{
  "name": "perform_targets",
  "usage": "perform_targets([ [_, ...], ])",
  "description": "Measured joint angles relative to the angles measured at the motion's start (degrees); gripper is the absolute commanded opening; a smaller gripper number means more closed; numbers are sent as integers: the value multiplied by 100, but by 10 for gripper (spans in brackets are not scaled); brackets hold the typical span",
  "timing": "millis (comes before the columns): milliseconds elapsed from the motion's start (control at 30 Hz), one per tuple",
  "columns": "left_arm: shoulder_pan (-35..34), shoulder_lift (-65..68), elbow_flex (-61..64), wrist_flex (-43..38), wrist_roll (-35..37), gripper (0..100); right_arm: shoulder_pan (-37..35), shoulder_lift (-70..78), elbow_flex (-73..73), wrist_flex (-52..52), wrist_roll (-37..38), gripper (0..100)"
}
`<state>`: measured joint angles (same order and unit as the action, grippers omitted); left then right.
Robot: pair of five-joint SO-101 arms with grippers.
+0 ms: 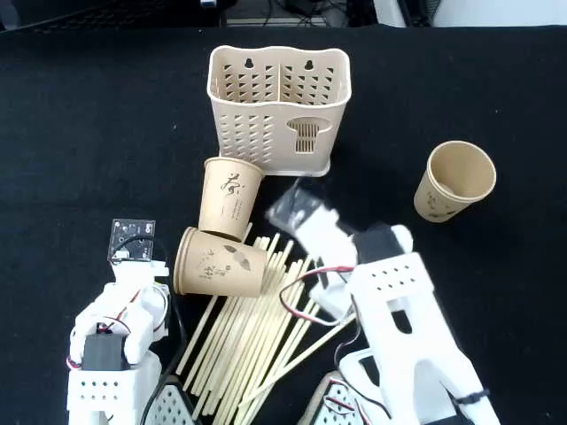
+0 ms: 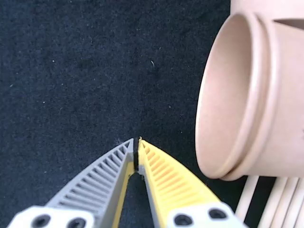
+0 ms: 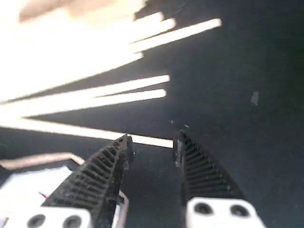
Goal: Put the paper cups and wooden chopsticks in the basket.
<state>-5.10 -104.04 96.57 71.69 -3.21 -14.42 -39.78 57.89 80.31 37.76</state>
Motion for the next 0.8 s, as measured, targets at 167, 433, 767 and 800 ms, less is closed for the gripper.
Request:
perform_targets([
  [167, 0, 0, 0, 0, 0, 32, -176, 0, 659, -246, 1363, 162],
  [433, 0, 0, 0, 0, 0, 32, -949, -9, 949, -440, 1996, 162],
  [767, -88, 9, 0, 0, 0, 32, -2171, -53, 1046, -571, 2013, 162],
  [800, -202, 9, 0, 0, 0, 32, -2180, -53, 1116, -624, 2013, 162],
])
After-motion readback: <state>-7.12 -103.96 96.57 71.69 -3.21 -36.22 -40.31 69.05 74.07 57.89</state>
